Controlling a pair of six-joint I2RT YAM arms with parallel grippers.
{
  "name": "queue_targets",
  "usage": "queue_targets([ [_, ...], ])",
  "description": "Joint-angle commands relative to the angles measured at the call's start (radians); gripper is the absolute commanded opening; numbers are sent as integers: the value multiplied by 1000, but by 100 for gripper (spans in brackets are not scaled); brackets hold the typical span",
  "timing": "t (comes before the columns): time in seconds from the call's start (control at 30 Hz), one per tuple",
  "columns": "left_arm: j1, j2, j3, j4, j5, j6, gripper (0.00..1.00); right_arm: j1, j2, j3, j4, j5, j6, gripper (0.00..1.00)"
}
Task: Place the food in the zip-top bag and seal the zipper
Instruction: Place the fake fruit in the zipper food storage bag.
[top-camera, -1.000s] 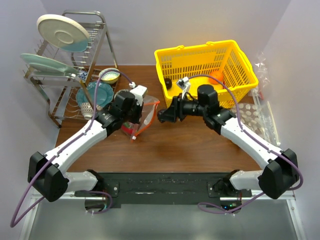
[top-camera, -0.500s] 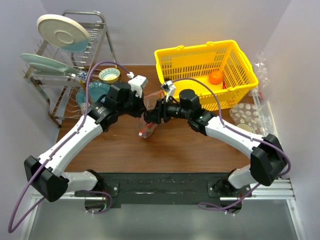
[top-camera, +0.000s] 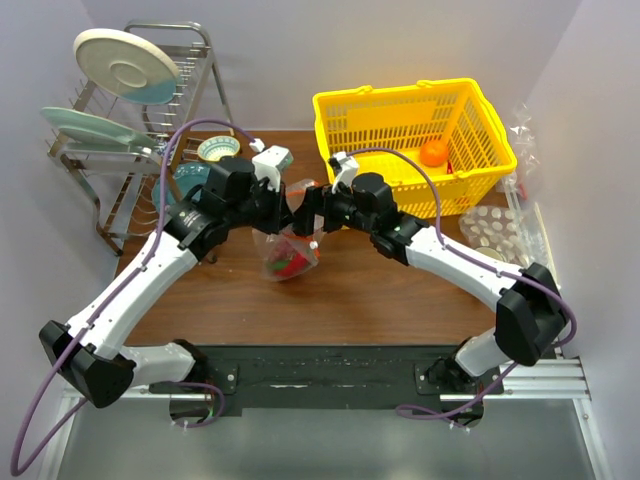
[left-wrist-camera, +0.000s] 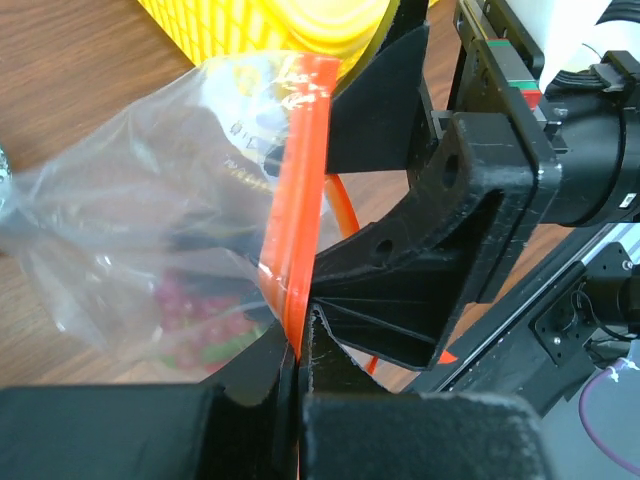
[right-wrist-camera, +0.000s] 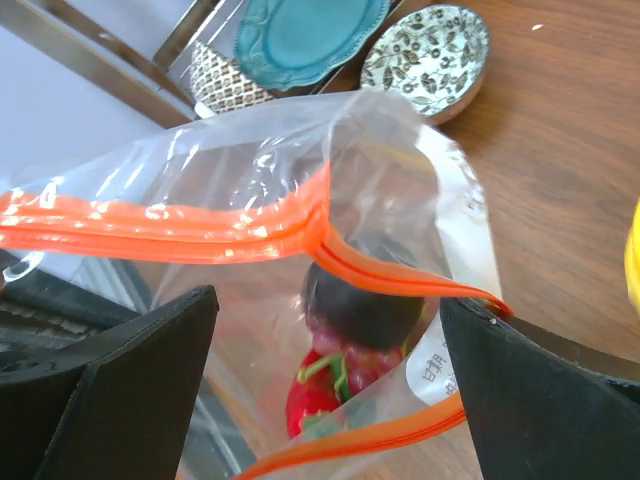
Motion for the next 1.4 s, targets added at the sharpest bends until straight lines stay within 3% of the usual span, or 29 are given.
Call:
queue_targets([
  [0.0, -6, -6, 47, 48, 31, -27, 0, 20, -48, 50, -34, 47, -17, 98],
  [0.27, -6, 11, 23, 50, -35, -14, 0, 22, -112, 151, -254, 111, -66, 91],
  [0.57, -6, -4, 30, 43, -55, -11, 0, 22, -106, 217, -491, 187, -113, 70],
  [0.97, -5, -7, 62, 19, -74, -8, 0, 22, -34, 214, -574, 236, -112, 57],
  [1.1, -5, -7, 64, 16, -77, -7, 0, 22, -28, 220, -576, 216, -109, 28],
  [1.17, -5, -1, 58, 19, -87, -1, 0, 23, -31, 239, -590, 210, -107, 21],
  [1.2, -5, 2, 47, 23, -90, 1, 0, 23, -33, 253, -602, 185, -106, 7],
  [1.23, -5, 7, 39, 24, -106, 4, 0, 23, -31, 288, -616, 174, -107, 1],
  [1.37, -5, 31, 0, 37, -137, 12, 0, 22, -20, 406, -714, 66, -107, 0],
])
